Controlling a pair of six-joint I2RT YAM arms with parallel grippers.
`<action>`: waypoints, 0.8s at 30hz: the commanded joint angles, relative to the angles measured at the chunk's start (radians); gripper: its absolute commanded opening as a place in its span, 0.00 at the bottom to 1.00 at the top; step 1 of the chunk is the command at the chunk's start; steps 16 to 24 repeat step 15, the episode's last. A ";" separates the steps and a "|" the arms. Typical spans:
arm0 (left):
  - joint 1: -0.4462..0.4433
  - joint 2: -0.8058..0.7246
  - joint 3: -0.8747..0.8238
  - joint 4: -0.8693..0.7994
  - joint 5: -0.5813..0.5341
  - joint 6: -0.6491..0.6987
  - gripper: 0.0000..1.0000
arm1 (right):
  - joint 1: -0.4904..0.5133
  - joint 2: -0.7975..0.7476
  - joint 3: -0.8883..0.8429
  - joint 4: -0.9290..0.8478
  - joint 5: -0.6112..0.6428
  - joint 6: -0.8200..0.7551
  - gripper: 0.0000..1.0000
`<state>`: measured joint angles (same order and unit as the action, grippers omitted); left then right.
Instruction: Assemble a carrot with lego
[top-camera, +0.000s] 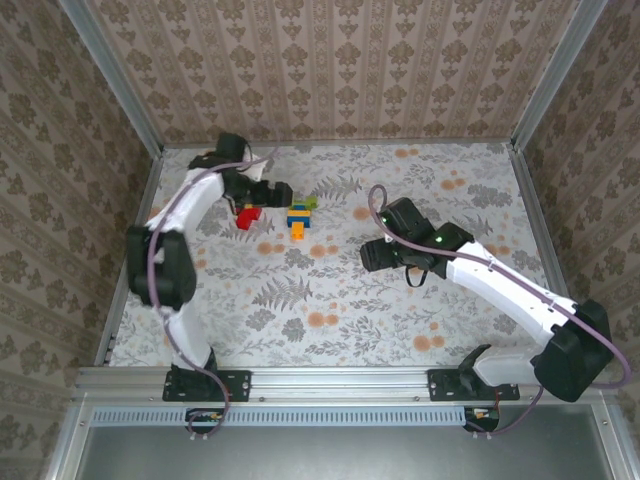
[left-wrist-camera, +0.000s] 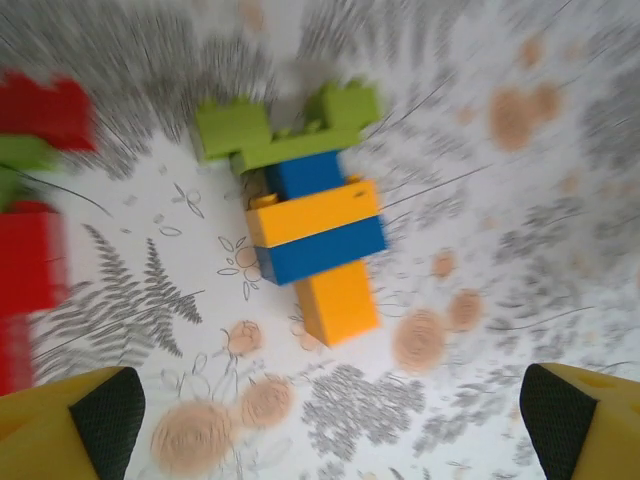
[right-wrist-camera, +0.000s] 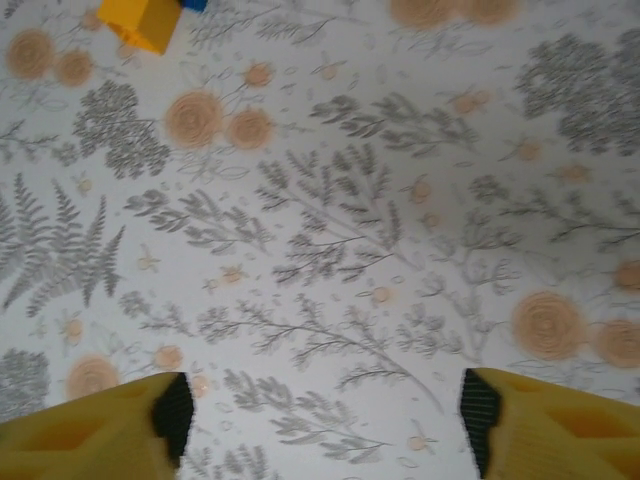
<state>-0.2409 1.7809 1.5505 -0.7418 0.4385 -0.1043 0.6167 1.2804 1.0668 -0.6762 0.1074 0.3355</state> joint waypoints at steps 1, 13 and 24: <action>0.006 -0.270 -0.118 0.106 -0.033 -0.049 1.00 | -0.011 -0.068 -0.011 0.028 0.146 -0.012 0.82; 0.070 -0.884 -0.628 0.384 -0.423 -0.084 1.00 | -0.082 -0.013 -0.037 0.133 0.429 -0.076 0.97; 0.067 -0.869 -0.705 0.465 -0.555 -0.105 1.00 | -0.122 -0.004 -0.057 0.194 0.481 -0.114 0.99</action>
